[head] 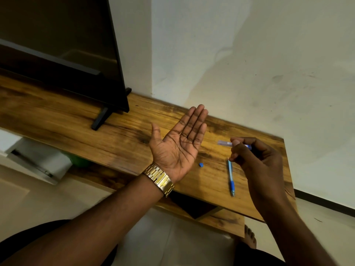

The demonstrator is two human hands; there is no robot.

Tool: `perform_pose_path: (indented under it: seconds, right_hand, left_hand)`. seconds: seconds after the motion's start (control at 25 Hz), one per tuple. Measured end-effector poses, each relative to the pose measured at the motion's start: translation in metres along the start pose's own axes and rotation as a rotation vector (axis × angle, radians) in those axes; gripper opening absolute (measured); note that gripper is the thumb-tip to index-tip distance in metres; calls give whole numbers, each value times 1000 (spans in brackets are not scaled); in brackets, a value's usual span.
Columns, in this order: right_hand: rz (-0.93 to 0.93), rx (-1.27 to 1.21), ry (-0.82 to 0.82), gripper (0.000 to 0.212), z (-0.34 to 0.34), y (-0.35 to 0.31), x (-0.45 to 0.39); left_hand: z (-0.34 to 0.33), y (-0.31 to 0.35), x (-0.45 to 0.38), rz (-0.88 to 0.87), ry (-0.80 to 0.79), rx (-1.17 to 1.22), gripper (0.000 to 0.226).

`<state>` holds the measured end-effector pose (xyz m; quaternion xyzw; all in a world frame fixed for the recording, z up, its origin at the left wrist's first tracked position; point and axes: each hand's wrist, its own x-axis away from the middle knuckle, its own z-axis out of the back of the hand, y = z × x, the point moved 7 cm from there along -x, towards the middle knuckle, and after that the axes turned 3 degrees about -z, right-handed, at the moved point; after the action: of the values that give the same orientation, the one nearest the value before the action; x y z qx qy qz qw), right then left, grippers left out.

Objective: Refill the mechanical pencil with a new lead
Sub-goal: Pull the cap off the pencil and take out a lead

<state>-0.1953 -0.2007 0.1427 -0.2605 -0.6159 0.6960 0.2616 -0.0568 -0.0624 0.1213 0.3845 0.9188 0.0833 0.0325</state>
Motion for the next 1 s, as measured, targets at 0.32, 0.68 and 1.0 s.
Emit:
perform_pose_path:
  seconds: [0.32,0.68,1.0]
  right_hand:
    - [33,861,10,22,-14,56,-24]
    - [82,842,45,39,-12,52,-31]
    - [289,369,-91,15,-24,-12,12]
  left_hand:
    - [12,13,-1,-32,63,-72,118]
    - [13,6,1,-5,91,-113,118]
    - [11,-15,10,59,113,-183,118]
